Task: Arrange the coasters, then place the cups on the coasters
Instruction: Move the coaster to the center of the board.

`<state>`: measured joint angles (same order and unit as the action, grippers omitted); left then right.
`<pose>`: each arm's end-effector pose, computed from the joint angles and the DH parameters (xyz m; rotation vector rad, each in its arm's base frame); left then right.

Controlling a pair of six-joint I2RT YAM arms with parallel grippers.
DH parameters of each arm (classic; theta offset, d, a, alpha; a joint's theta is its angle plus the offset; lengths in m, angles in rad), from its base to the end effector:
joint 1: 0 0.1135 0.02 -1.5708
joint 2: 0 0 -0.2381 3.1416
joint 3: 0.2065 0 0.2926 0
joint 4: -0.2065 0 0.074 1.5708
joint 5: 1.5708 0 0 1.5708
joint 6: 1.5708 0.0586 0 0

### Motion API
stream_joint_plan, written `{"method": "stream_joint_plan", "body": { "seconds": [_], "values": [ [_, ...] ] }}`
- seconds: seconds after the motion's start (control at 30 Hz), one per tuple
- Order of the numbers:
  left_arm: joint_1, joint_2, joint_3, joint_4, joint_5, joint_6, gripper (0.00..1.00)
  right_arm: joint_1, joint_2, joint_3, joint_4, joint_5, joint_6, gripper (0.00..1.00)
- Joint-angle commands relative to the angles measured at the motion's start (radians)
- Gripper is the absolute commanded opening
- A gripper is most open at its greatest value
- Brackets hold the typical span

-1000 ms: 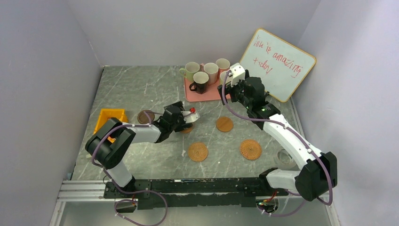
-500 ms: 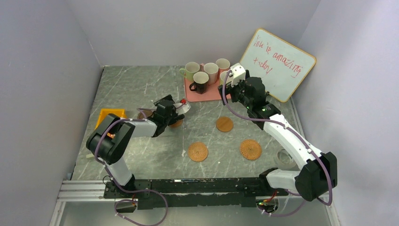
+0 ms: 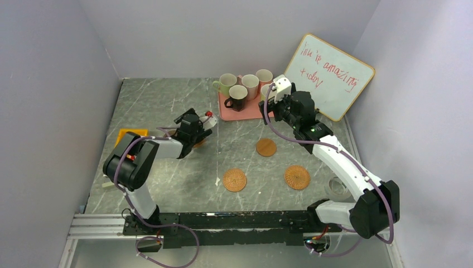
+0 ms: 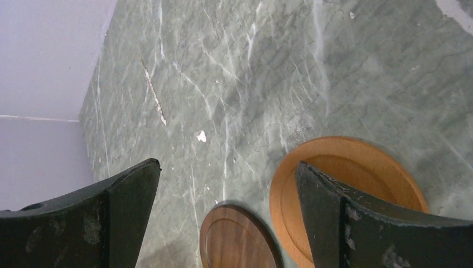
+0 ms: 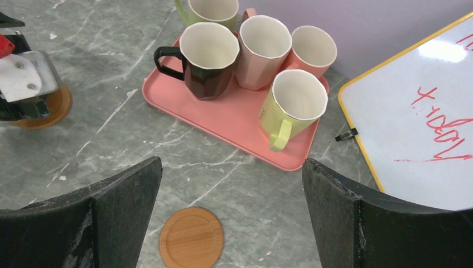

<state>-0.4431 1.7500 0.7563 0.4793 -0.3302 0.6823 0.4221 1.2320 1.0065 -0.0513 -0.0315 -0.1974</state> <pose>0.3529 -0.1465 0.0768 0.9393 1.8687 0.4893 0.3285 0.1495 0.2963 -0.5853 1.7566 0.1858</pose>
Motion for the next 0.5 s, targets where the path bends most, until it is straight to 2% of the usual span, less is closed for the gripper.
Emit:
{"method": "stream_joint_plan", "body": {
  "seconds": [0.0,0.2,0.47],
  "values": [
    [0.023,-0.063,-0.035,-0.011,0.018,-0.053,0.96,-0.008,-0.017,0.003,0.048,-0.010,0.003,1.00],
    [0.111,-0.159,0.002,-0.107,0.009,-0.094,0.96,-0.009,-0.013,0.001,0.048,-0.015,0.003,1.00],
    [0.122,-0.132,-0.033,-0.141,-0.073,-0.050,0.96,-0.009,-0.013,0.001,0.048,-0.019,0.003,1.00]
  ]
}}
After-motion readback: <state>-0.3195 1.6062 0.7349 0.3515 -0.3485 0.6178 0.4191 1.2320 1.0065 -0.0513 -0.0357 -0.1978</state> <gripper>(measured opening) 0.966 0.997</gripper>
